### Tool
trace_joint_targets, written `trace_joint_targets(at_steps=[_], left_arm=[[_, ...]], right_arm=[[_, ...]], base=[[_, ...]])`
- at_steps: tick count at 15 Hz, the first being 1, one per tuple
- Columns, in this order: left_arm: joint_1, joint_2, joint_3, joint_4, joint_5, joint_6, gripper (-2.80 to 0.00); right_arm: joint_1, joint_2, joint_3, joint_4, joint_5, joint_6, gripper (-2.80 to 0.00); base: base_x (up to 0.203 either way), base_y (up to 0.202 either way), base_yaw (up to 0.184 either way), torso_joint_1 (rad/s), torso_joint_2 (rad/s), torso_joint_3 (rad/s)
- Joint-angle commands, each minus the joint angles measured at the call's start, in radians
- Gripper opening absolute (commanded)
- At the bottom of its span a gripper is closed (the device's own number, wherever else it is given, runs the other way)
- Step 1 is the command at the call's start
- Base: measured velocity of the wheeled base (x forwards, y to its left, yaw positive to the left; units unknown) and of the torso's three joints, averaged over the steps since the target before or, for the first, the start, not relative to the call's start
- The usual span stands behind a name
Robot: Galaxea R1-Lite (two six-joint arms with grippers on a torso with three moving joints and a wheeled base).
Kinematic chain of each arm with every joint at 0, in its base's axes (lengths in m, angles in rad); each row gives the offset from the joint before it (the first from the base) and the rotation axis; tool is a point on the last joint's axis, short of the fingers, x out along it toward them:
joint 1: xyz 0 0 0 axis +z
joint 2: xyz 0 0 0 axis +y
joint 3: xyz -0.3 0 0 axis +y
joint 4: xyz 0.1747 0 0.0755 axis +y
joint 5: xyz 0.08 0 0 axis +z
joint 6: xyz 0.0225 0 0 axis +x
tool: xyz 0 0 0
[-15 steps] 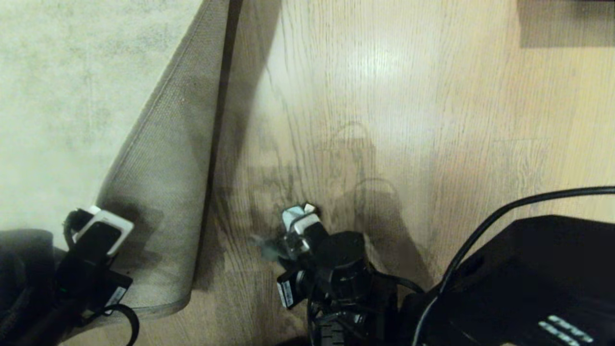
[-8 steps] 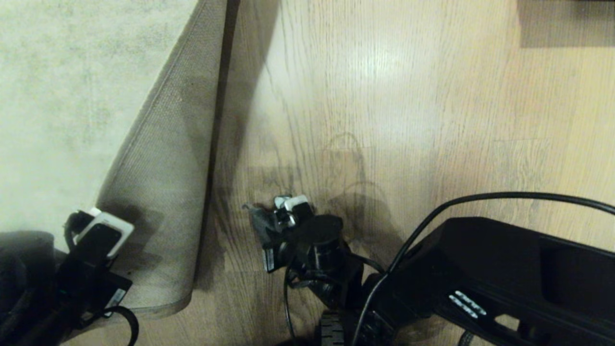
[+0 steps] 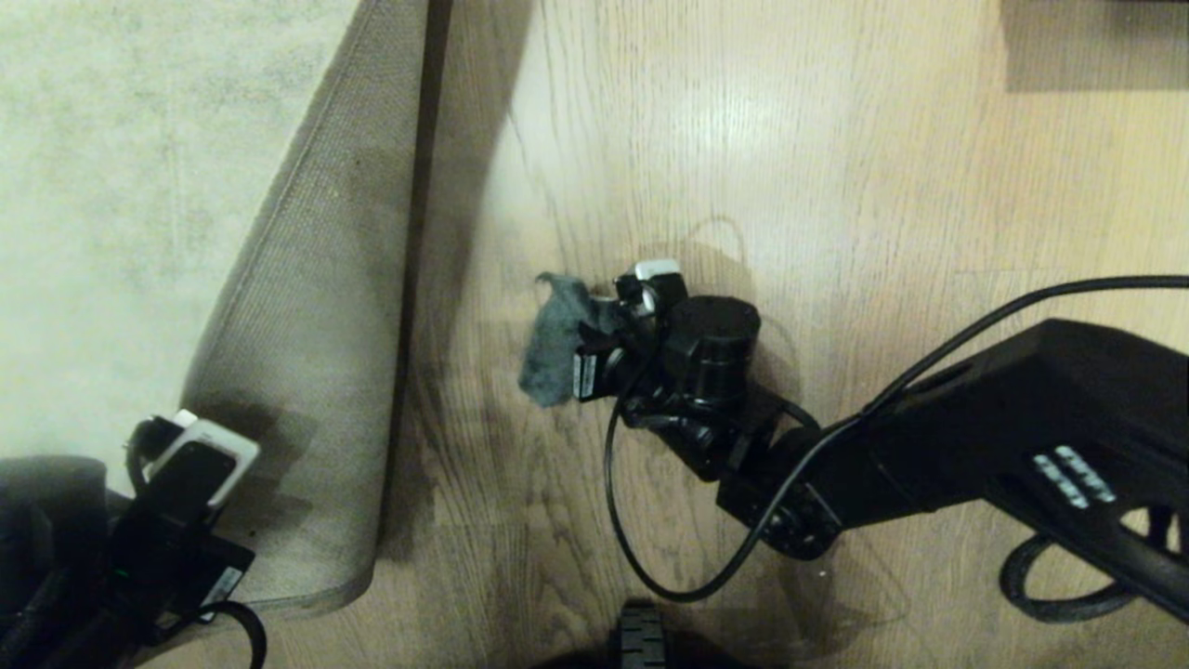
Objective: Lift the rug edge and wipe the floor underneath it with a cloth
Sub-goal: Wipe the floor under the carpet with a rag
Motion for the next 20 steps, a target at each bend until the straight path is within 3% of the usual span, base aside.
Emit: trace_joint_targets(at_steps=[1,5,9,15,20], left_arm=[[0.0,0.002,-0.001,-0.003,0.004,0.005,-2.8],[0.0,0.002,0.001,-0.003,0.005,0.006,-2.8],[0.0,0.003,0.001,-0.003,0.005,0.008,-2.8],[0.0,0.009,-0.005,-0.003,0.001,0.009,-2.8],[-0.002,0.008,0.002,-0.003,-0.001,0.009,-2.8]], right_arm=[[-0.037,-0.141,0.003,0.025,-0.001,-0.02,-2.8],[-0.124,-0.304,0.057,0.082,0.001,-0.064,-2.8],[-0.214,-0.487,0.209,0.104,0.002,-0.072,-2.8],[-0.382,-0.815,0.574,0.084,0.02,-0.119,-2.8],[-0.538,-1.089,0.981,0.086,0.033,-0.153,-2.8]], base=[[0.0,0.0,0.0,0.0,0.0,0.0],[0.0,0.0,0.0,0.0,0.0,0.0],[0.0,0.0,0.0,0.0,0.0,0.0],[0.0,0.0,0.0,0.0,0.0,0.0],[0.0,0.0,0.0,0.0,0.0,0.0]])
